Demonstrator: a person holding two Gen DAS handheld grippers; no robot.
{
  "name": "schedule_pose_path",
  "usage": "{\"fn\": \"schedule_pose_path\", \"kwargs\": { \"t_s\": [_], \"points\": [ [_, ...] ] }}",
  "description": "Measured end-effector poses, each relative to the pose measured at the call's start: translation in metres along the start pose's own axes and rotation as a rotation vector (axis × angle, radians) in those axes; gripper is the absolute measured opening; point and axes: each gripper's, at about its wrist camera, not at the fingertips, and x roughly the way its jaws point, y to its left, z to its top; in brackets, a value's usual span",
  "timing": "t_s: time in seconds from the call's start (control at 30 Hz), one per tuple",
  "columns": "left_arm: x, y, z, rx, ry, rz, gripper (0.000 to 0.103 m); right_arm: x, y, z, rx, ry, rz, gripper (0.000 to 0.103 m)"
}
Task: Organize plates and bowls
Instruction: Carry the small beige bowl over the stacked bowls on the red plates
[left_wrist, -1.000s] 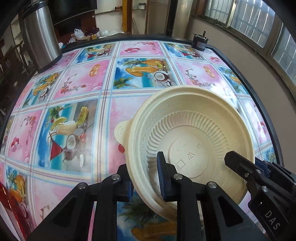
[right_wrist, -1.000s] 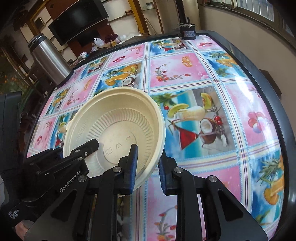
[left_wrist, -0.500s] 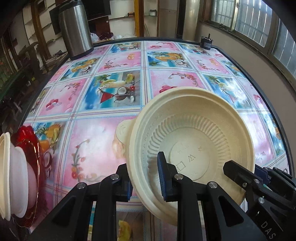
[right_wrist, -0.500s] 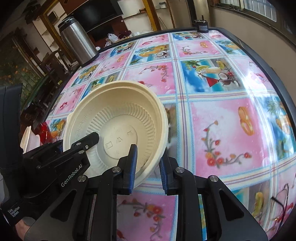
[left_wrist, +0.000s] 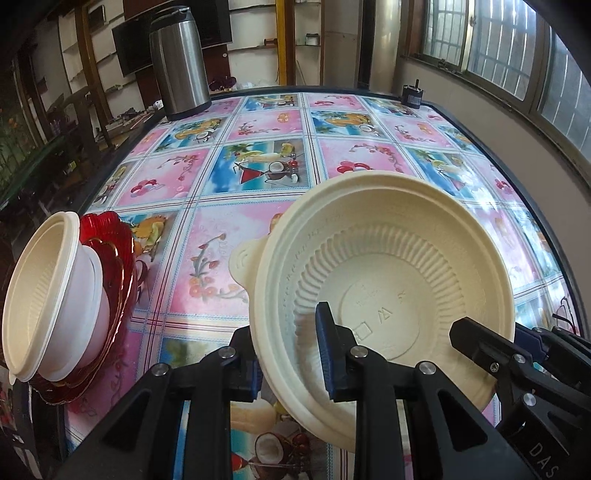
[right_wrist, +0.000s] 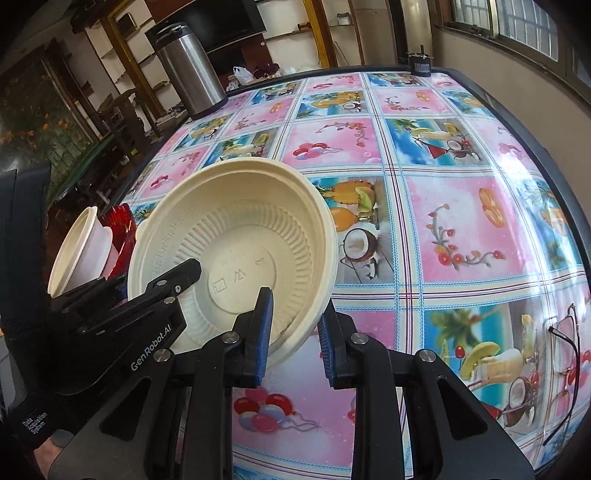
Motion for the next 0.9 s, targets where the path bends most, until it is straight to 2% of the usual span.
{"fn": "schedule_pose_path", "kwargs": {
  "t_s": [0.9],
  "points": [
    [-0.044,0.045,-0.008,-0.059,-0.09,0.033,0.024,-0.025,0.054,-0.003,-0.098,-0.036,0.023,0.024]
  ]
}}
